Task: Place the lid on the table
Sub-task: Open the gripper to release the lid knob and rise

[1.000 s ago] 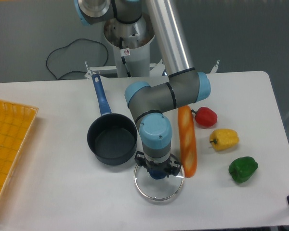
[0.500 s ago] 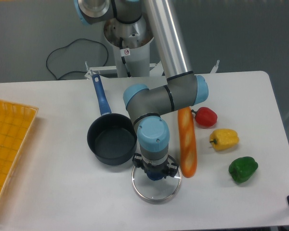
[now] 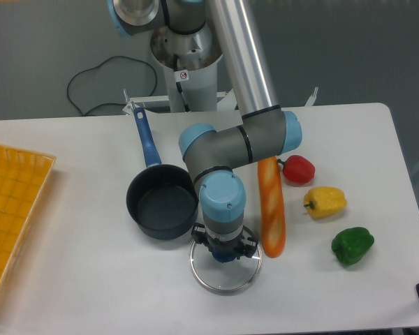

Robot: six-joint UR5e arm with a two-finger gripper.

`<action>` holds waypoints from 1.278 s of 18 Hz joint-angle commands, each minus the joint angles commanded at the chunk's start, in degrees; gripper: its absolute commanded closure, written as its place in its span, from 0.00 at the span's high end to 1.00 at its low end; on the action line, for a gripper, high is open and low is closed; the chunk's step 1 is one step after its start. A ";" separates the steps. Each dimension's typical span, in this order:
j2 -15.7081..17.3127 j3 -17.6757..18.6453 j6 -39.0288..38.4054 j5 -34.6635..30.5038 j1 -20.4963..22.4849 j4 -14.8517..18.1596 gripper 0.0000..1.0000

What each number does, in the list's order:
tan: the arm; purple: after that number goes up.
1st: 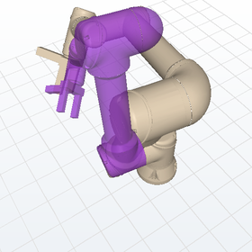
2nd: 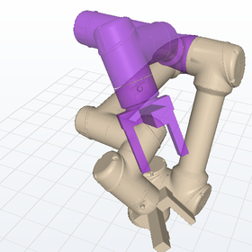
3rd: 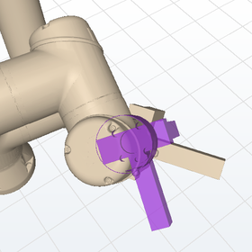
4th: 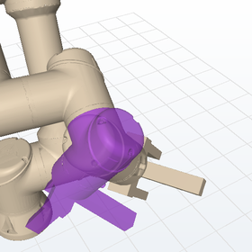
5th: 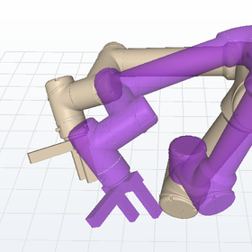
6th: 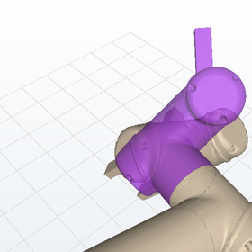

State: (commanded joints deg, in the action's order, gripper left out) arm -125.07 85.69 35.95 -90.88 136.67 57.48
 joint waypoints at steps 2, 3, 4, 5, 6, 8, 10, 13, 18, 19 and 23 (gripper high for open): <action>-0.09 0.00 0.00 0.09 0.00 0.00 0.38; -0.17 0.00 0.00 0.09 0.00 -0.09 0.38; -0.26 0.09 0.00 0.09 0.00 -0.26 0.39; -0.35 0.00 0.00 0.09 0.00 -0.35 0.40; -0.44 0.09 0.00 0.09 0.00 -0.35 0.40; -0.35 0.00 0.00 0.09 0.00 -0.35 0.42; -0.35 0.09 0.00 0.09 -0.09 -0.35 0.52; -0.35 0.09 0.09 0.09 0.00 -0.44 0.59; 0.00 0.00 0.53 0.09 0.00 -0.44 0.80; 0.09 0.00 0.53 0.09 0.00 -0.44 0.81; 0.18 0.00 0.62 0.09 0.00 -0.44 0.90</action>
State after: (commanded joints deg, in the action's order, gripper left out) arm -124.89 85.69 36.56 -90.79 136.67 57.04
